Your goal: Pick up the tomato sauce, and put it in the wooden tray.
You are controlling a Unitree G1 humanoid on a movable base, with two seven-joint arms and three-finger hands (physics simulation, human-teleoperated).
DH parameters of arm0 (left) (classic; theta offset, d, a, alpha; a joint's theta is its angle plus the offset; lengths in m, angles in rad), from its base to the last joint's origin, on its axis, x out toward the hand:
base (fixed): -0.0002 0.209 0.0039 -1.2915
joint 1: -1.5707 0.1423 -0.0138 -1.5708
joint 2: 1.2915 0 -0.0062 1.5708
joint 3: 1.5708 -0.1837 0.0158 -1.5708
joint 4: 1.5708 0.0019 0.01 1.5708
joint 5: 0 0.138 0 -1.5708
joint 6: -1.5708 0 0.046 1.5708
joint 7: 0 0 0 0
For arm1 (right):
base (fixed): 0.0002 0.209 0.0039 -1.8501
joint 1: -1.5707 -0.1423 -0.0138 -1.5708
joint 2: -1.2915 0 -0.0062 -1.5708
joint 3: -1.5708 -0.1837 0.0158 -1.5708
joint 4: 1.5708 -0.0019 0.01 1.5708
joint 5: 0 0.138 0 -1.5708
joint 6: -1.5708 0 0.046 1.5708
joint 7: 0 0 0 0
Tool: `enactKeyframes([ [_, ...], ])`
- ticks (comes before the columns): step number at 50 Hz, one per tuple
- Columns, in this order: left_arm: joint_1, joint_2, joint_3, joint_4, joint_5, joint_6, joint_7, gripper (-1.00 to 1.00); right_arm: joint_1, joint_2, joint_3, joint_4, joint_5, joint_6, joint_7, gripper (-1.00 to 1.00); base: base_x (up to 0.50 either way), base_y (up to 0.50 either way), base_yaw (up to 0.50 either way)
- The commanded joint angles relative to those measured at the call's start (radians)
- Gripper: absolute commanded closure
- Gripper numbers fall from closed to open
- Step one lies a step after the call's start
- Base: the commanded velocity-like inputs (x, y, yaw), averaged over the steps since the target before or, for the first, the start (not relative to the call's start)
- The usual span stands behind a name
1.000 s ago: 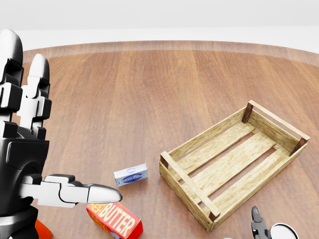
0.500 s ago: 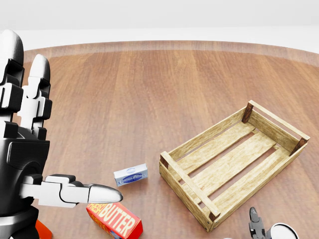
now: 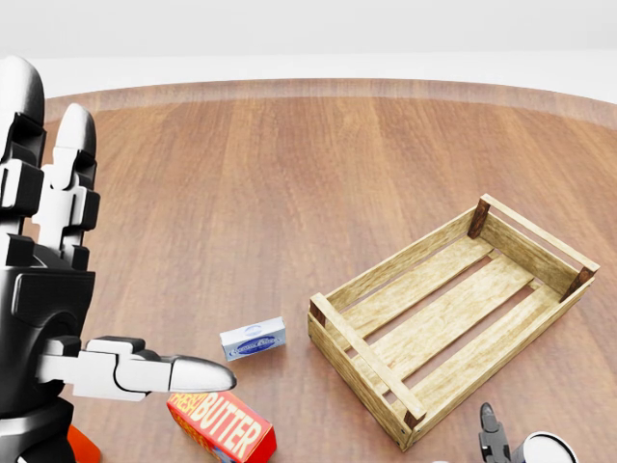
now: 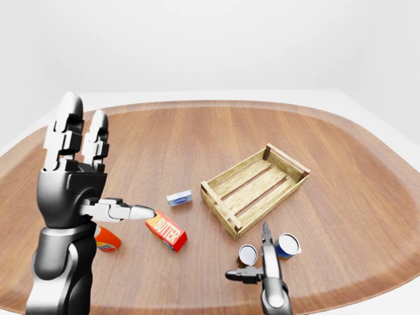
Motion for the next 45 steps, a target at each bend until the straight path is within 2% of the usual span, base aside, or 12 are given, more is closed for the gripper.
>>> enactKeyframes([
  [1,-0.003,0.001,0.004,-0.007,-0.002,0.000,-0.002,-1.00,0.002,0.000,0.006,-0.001,-0.002,0.000,-0.003,-1.00,0.00,0.00,0.00],
  [16,-0.002,0.001,0.003,-0.008,-0.002,0.000,-0.001,-1.00,-0.026,-0.007,0.002,0.062,0.004,0.000,-0.013,-1.00,0.00,0.00,0.00],
  [19,-0.002,0.000,0.002,-0.015,-0.002,0.000,0.000,-1.00,-0.037,-0.011,-0.001,0.088,0.006,-0.011,-0.016,-1.00,0.00,0.00,0.00],
  [22,-0.001,0.000,-0.001,-0.016,0.000,0.000,0.001,-1.00,-0.030,-0.009,-0.001,0.070,0.014,0.000,-0.005,-1.00,0.00,0.00,0.00],
  [35,0.001,0.000,-0.002,-0.007,-0.001,0.000,0.001,-1.00,-0.021,-0.009,-0.001,0.058,0.008,0.000,-0.004,-1.00,0.00,0.00,0.00],
  [36,0.002,-0.001,-0.003,-0.005,-0.001,0.000,0.002,-1.00,-0.021,-0.008,-0.001,0.057,0.009,0.000,-0.003,-0.57,0.00,0.00,0.00],
  [37,0.002,-0.001,-0.003,-0.006,0.000,0.000,0.002,-1.00,-0.022,-0.008,-0.001,0.057,0.010,0.000,-0.003,0.11,0.00,0.00,0.00],
  [38,0.001,-0.001,-0.003,-0.007,0.000,0.000,0.002,-1.00,-0.022,-0.008,-0.001,0.057,0.010,0.000,-0.003,0.11,0.00,0.00,0.00],
  [39,0.002,-0.001,-0.005,-0.008,0.001,0.000,0.002,-1.00,-0.022,-0.009,-0.002,0.056,0.009,0.000,-0.003,1.00,0.00,0.00,0.00],
  [45,0.004,-0.001,-0.004,0.000,0.001,0.000,0.002,-1.00,-0.015,-0.006,0.001,0.043,0.007,0.000,-0.004,1.00,0.00,0.00,0.00],
])
